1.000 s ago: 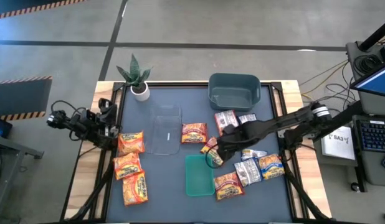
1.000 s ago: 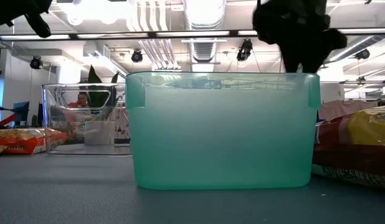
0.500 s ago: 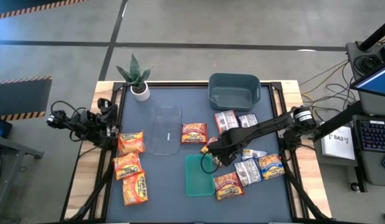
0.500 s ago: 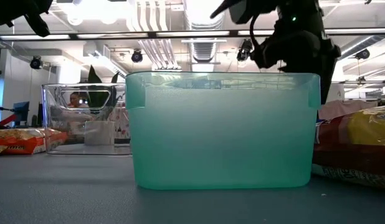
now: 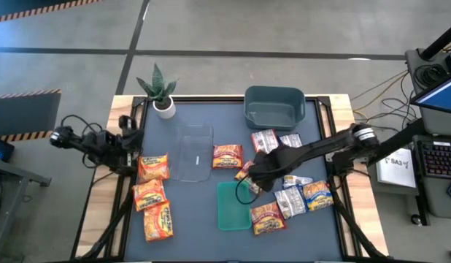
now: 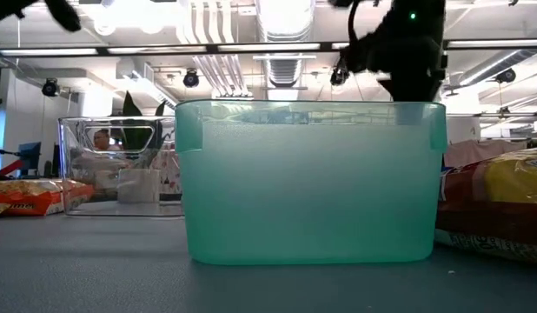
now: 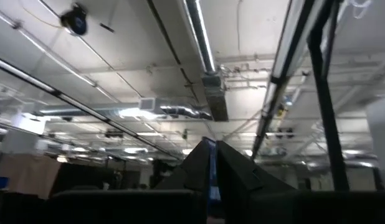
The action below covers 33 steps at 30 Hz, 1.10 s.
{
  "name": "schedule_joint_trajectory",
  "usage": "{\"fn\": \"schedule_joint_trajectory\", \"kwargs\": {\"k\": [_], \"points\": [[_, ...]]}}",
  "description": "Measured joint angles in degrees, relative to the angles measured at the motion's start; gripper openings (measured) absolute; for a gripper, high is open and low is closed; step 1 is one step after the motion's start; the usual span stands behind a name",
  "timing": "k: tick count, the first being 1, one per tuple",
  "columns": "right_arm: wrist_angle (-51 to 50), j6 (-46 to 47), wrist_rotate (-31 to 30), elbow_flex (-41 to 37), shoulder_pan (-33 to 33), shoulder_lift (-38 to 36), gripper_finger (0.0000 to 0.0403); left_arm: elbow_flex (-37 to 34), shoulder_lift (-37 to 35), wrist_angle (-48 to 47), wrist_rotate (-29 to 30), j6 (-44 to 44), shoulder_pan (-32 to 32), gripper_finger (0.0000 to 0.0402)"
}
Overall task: Sort Maruchan noodles
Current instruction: Put the red noodle pack into the green bin
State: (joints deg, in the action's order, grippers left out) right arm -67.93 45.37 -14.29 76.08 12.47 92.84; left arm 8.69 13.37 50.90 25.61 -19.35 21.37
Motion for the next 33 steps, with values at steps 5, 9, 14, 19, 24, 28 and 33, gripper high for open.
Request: {"fn": "schedule_joint_trajectory", "kwargs": {"k": [5,9,14,19,24,28,33], "points": [[16.9,-2.7,-0.8,-11.0,0.0,-11.4,0.0210,7.6,15.7,-0.5,0.7,2.6,0.0,0.0009],[29.7,-2.4,-0.8,-21.8,0.0,-20.5,0.0210,14.8,28.5,-3.4,5.5,3.4,0.0,0.0009],[32.6,-2.0,-3.5,-29.3,-0.6,-28.3,0.0210,25.9,41.8,-17.8,13.8,5.2,-0.1,0.0009],[32.7,6.9,-4.2,-32.6,-0.8,-32.9,0.0210,35.9,51.8,-35.9,14.2,12.1,-1.3,0.0009],[33.0,12.5,-0.5,-33.9,-1.1,-33.2,0.0210,42.6,58.8,-46.6,14.2,15.9,-1.9,0.0009],[37.0,13.7,6.8,-35.3,-2.0,-31.5,0.0224,45.7,62.4,-48.7,13.7,13.7,-1.9,0.0009],[41.7,12.6,11.3,-36.7,-3.3,-29.2,0.0259,46.5,64.2,-49.0,13.3,11.2,-1.9,0.0009]]}}
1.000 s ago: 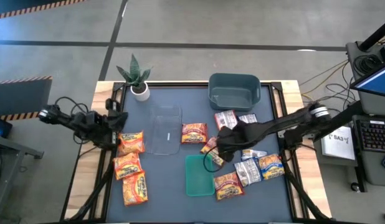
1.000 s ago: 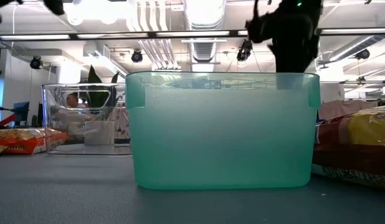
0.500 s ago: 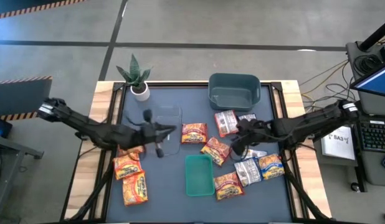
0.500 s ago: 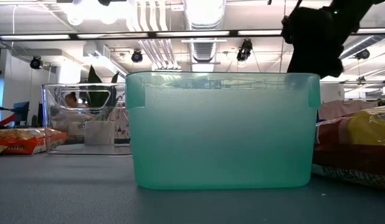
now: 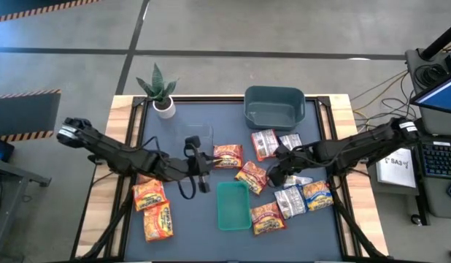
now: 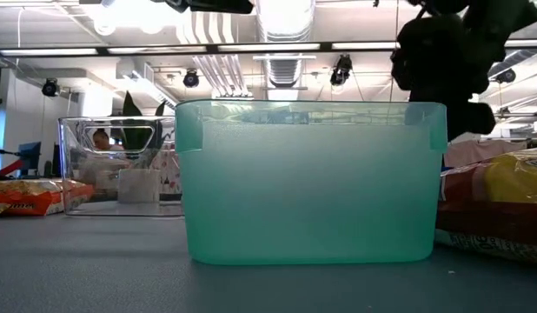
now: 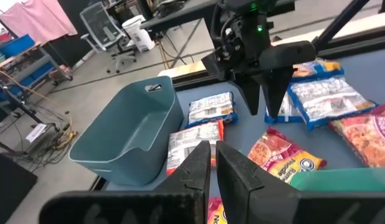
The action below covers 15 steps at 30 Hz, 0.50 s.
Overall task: Sort Maruchan noodles
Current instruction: Put the red noodle pack into the green bin
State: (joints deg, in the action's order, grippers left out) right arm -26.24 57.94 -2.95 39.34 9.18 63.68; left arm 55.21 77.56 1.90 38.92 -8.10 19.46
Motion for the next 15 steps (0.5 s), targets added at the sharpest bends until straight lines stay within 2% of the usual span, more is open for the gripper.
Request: {"fn": "schedule_joint_trajectory", "kwargs": {"k": [5,15], "points": [[2.2,-0.5,0.1,-2.5,-1.9,1.0,0.0278,-1.0,-0.4,-0.4,-0.1,0.1,0.0,0.0009],[13.8,-0.5,2.3,-7.0,-3.2,4.7,0.0275,-2.7,-0.7,-1.5,-0.6,4.1,0.0,0.0009]]}}
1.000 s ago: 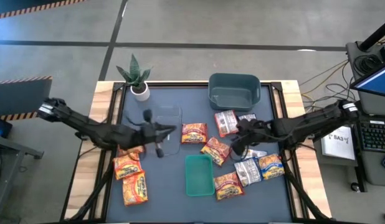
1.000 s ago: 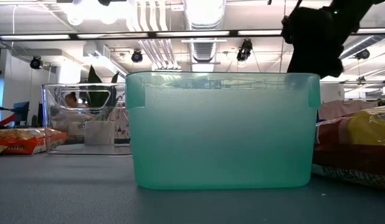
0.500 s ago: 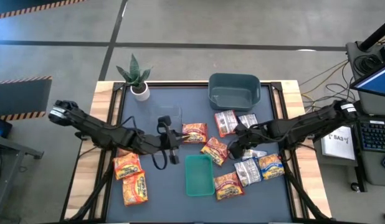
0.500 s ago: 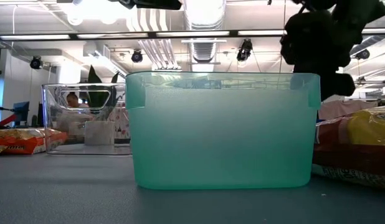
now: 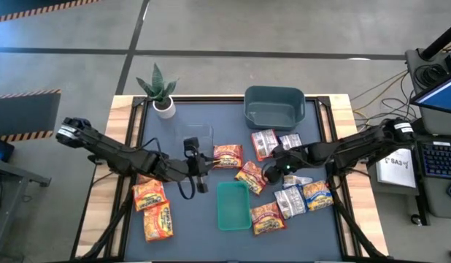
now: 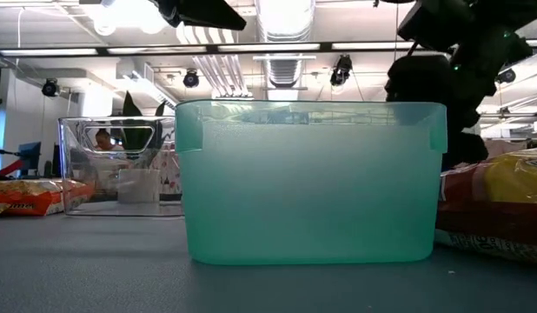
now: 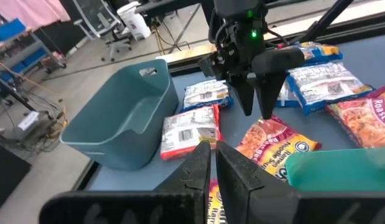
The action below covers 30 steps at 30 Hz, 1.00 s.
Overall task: Sort Maruchan noodles
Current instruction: Put the red noodle pack into the green bin
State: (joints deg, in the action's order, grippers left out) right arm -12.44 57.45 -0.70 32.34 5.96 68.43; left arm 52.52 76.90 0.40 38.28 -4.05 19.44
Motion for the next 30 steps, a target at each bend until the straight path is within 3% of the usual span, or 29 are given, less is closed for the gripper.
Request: {"fn": "schedule_joint_trajectory", "kwargs": {"k": [13,30], "points": [[13.3,0.0,3.7,-1.0,-0.4,7.5,0.0264,-1.6,0.0,-0.4,-1.8,4.8,0.0,0.0009],[14.9,-0.7,3.7,-1.0,-1.4,10.8,0.0190,-1.6,0.0,0.4,-1.8,5.0,0.0,0.0009]]}}
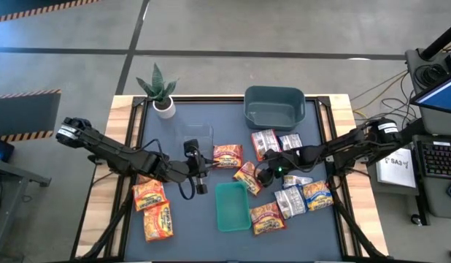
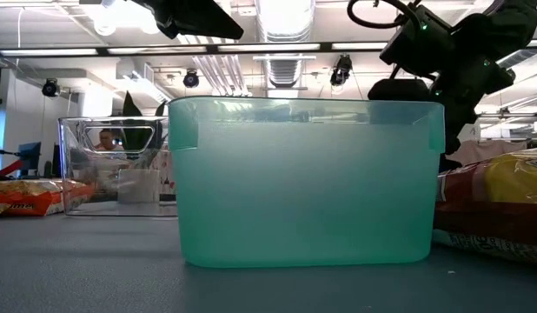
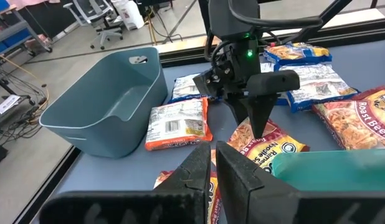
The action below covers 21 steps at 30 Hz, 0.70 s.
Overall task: Sort Maruchan noodles
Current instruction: Put the red noodle pack into the green bin
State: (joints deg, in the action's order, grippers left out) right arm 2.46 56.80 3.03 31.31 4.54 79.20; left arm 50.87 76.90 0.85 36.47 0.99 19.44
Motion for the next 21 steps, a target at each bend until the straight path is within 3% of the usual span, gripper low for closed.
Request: {"fn": "schedule_joint_trajectory", "kwargs": {"k": [21], "points": [[-2.2,-3.9,-3.0,0.0,-0.8,-4.0,0.0041,0.0,0.0,0.6,0.4,0.0,0.0,0.0009]]}}
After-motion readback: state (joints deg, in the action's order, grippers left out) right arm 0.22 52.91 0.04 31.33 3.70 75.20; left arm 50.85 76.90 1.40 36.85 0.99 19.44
